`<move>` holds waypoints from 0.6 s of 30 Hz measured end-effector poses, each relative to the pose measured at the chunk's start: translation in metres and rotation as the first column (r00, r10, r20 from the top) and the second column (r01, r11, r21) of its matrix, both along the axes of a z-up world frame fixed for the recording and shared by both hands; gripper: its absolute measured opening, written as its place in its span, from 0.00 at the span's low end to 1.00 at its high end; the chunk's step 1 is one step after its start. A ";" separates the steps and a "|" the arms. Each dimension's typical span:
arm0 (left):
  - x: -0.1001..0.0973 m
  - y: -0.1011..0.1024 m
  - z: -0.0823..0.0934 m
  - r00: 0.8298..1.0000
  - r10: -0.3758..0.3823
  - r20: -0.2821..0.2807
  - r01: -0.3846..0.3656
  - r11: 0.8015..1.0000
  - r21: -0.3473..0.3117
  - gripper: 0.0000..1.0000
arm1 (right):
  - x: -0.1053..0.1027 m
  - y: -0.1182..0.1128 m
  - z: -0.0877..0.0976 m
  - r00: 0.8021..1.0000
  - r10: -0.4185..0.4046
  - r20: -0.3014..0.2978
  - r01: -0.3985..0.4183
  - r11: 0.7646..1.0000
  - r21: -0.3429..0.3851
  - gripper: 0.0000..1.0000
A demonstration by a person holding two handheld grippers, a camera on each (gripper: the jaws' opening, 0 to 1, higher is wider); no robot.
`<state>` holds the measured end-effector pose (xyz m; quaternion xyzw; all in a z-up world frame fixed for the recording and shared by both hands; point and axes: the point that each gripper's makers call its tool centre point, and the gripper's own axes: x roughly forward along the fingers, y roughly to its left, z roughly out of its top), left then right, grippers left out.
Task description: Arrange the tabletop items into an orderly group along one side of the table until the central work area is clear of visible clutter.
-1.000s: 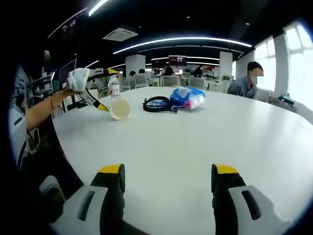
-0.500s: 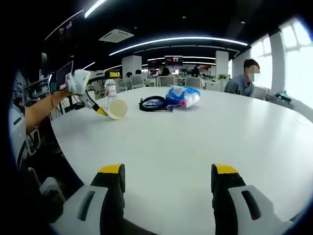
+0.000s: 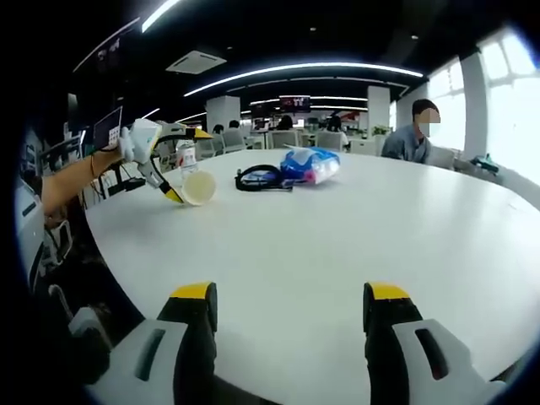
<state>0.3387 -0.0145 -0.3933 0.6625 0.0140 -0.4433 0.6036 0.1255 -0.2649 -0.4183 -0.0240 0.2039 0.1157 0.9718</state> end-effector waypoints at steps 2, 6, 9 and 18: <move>0.003 -0.001 0.001 1.000 0.002 0.005 -0.002 1.000 0.002 0.96 | 0.000 0.001 0.000 1.000 0.004 0.001 -0.004 1.000 0.000 0.68; 0.002 -0.004 -0.001 0.999 -0.024 -0.023 0.025 0.999 0.026 0.95 | -0.001 0.003 -0.001 1.000 0.013 -0.001 -0.013 1.000 -0.002 0.68; 0.001 -0.004 -0.003 0.999 -0.020 -0.028 0.021 0.999 0.037 0.92 | -0.001 0.003 -0.004 1.000 0.015 -0.012 -0.015 1.000 -0.018 0.67; -0.001 0.004 -0.014 0.999 -0.034 -0.025 0.037 0.991 0.131 0.76 | -0.003 0.003 -0.001 1.000 0.018 -0.006 -0.018 1.000 -0.019 0.67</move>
